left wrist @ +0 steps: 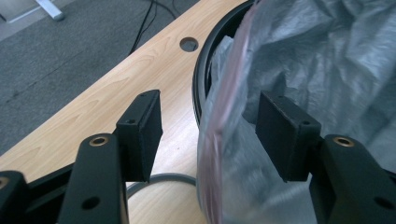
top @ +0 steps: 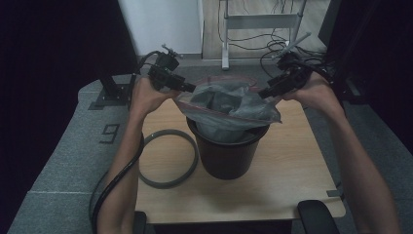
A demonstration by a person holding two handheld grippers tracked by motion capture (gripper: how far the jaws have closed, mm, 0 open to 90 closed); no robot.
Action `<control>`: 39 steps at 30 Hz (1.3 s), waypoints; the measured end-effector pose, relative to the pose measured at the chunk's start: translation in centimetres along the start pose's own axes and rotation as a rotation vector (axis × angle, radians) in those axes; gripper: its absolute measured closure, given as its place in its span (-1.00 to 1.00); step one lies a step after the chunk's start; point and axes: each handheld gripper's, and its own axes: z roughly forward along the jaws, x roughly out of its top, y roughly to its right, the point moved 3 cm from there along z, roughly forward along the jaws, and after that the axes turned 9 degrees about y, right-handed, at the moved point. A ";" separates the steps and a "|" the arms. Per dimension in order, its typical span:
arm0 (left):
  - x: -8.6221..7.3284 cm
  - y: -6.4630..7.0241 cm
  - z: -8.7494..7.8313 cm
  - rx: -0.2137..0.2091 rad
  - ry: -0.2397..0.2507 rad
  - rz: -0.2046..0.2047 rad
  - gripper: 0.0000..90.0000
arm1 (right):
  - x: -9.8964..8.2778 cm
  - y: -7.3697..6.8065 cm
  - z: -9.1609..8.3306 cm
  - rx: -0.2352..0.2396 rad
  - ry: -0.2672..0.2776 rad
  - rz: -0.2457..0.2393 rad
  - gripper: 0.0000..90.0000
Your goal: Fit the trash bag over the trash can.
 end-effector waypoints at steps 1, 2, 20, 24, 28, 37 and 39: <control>0.0 0.0 0.0 0.000 0.000 0.000 -0.09 | 0.0 0.0 0.0 0.000 0.000 0.000 -0.17; 0.3 0.0 0.9 0.005 -0.018 0.004 -0.07 | 0.3 -0.3 0.9 0.004 -0.015 -0.007 -0.06; -1.6 -2.2 1.7 0.209 -0.090 -0.032 0.84 | -3.7 3.6 2.3 -0.186 -0.124 0.028 0.88; -1.0 -1.6 1.6 0.143 -0.064 -0.015 0.29 | -3.1 3.5 2.0 -0.171 -0.077 0.032 0.49; -0.8 -1.6 1.9 0.115 -0.062 -0.021 0.29 | -2.4 3.9 1.7 -0.133 -0.023 0.072 0.25; -1.6 -3.2 2.9 0.119 -0.026 -0.104 0.83 | -3.2 4.1 3.8 -0.083 -0.067 0.077 0.94; -1.8 -3.6 3.4 0.130 -0.026 -0.115 0.98 | -3.0 4.2 4.3 -0.108 -0.064 0.075 0.95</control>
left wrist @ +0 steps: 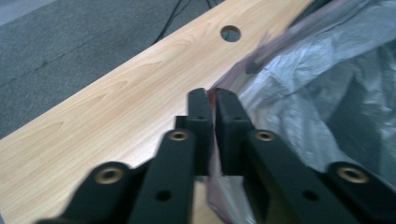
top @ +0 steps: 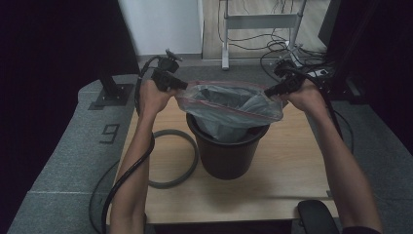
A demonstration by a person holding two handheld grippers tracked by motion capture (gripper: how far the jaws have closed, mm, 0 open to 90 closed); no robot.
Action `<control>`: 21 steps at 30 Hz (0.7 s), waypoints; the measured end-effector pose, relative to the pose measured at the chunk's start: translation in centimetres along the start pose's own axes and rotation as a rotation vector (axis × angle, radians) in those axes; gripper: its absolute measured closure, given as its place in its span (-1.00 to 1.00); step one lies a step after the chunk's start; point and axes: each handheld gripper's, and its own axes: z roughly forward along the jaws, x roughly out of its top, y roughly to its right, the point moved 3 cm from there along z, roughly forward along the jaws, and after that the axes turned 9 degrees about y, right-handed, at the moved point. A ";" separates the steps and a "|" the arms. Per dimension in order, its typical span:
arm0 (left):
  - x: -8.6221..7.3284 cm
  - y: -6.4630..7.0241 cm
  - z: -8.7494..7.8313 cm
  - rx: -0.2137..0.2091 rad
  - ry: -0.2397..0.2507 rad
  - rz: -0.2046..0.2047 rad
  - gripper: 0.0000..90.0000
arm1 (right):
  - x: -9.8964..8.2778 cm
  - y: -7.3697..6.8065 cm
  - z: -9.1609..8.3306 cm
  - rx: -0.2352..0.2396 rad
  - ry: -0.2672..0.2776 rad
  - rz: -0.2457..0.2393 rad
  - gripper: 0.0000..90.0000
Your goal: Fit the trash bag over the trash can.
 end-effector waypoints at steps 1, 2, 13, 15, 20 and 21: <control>-0.1 -0.1 0.3 0.005 0.002 -0.003 0.98 | 0.1 0.1 0.3 -0.015 0.004 -0.002 0.95; -0.1 -0.3 0.6 0.009 0.003 -0.007 0.99 | 0.2 0.3 0.5 -0.027 0.005 -0.004 0.95; -1.1 -0.3 5.1 -0.018 -0.072 -0.003 0.99 | -0.5 1.4 4.0 -0.119 -0.071 -0.001 0.95; -1.4 -0.2 5.6 -0.025 -0.087 0.000 0.99 | -0.9 1.6 4.6 -0.120 -0.091 0.005 0.96; -2.1 -0.1 6.3 -0.044 -0.140 0.008 0.99 | -1.8 1.5 5.6 -0.085 -0.131 0.015 0.96; -2.6 -0.3 6.2 -0.047 -0.166 0.019 0.99 | -2.3 1.4 5.7 -0.061 -0.142 0.013 0.95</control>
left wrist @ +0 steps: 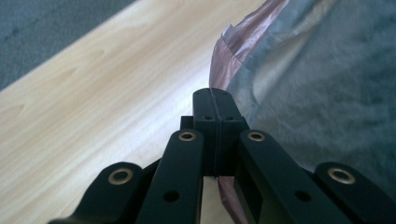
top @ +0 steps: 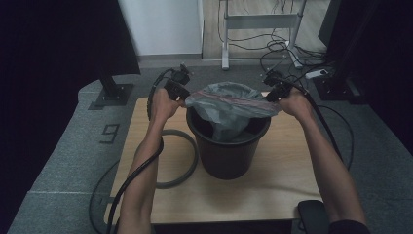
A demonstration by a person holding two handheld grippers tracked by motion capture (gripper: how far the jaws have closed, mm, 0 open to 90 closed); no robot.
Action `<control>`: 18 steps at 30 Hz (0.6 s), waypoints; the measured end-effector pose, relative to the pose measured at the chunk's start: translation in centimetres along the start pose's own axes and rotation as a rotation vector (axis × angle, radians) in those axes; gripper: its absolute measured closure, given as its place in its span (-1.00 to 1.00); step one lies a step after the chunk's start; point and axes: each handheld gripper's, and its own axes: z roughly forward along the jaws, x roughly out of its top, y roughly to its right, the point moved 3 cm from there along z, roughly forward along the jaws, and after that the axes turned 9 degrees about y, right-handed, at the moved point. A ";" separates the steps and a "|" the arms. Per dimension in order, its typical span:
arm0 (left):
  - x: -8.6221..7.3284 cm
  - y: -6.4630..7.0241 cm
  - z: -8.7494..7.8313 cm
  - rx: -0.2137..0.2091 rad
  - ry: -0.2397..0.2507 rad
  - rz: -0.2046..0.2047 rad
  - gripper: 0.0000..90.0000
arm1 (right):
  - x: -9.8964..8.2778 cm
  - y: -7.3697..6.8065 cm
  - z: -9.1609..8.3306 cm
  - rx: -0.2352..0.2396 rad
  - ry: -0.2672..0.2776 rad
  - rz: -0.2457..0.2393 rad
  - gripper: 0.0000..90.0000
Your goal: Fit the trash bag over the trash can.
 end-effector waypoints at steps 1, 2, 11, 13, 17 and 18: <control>0.0 0.0 0.0 0.000 0.000 0.000 0.99 | 0.0 0.0 0.0 0.000 0.000 0.000 0.95; -0.3 -0.1 0.0 -0.018 -0.009 0.004 0.99 | -0.4 0.0 -0.1 0.022 -0.005 0.000 0.95; 0.1 -0.2 -5.1 -0.084 0.159 0.020 0.15 | -1.3 0.3 -3.9 0.049 0.050 0.030 -0.04; 0.7 0.2 -6.2 -0.093 0.178 0.037 0.11 | -1.4 0.3 -4.5 0.051 0.054 0.030 -0.14; 0.7 2.3 -7.4 -0.114 0.137 0.103 0.07 | -1.9 -0.1 -6.9 0.090 0.096 0.039 -0.25; 0.4 2.6 -7.6 -0.110 0.126 0.115 0.07 | -2.1 -0.3 -7.3 0.094 0.100 0.033 -0.26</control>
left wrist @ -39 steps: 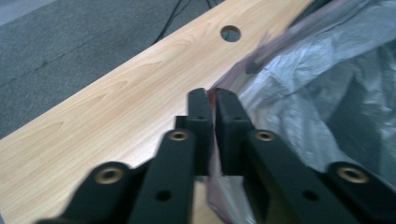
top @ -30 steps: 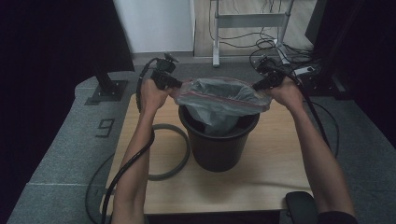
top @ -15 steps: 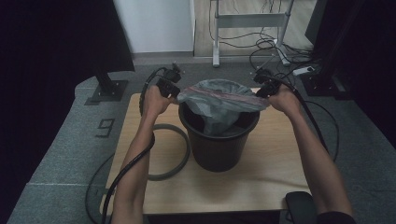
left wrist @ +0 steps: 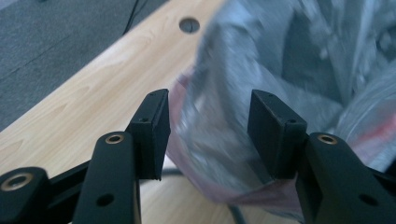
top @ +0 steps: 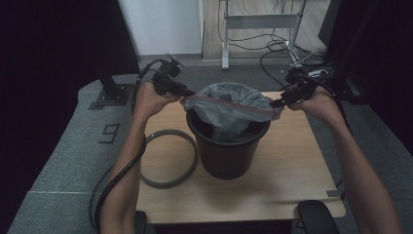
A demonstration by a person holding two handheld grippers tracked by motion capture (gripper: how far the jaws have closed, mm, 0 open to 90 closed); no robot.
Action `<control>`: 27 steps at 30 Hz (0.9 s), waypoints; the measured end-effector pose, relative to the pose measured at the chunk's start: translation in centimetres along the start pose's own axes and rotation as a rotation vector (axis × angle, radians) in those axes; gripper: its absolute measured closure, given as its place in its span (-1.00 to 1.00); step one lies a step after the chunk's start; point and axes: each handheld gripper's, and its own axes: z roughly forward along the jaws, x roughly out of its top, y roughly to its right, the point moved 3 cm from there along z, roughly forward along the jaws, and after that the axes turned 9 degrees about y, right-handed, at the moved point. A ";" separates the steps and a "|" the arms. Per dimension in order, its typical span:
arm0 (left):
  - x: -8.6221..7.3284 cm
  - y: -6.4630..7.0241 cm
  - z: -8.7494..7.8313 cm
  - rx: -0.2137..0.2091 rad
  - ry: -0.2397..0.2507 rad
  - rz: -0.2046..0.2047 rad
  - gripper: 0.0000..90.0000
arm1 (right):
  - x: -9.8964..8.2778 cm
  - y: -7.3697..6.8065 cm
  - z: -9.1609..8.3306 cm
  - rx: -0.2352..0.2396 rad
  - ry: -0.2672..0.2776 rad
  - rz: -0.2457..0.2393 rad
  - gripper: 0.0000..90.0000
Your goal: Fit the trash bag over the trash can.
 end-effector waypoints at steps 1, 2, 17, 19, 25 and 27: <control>0.0 0.0 0.0 0.000 0.000 0.000 0.06 | 0.0 0.0 0.0 0.000 0.000 0.000 -0.26; -0.4 0.7 -0.5 -0.002 -0.013 0.016 0.06 | -0.2 -0.6 -0.7 0.017 0.009 -0.011 -0.26; -4.5 4.6 -3.8 -0.122 0.026 0.105 0.04 | -1.7 -6.0 -3.2 0.151 0.048 -0.130 -0.22; -5.0 5.0 -4.2 -0.141 0.031 0.114 0.03 | -1.7 -6.6 -3.3 0.174 0.050 -0.147 -0.21; -5.8 5.9 -5.2 -0.207 0.051 0.153 -0.02 | -2.0 -8.0 -3.8 0.250 0.065 -0.171 -0.18; -5.8 6.3 -5.4 -0.212 0.050 0.178 -0.06 | -2.0 -8.2 -4.1 0.272 0.076 -0.167 -0.18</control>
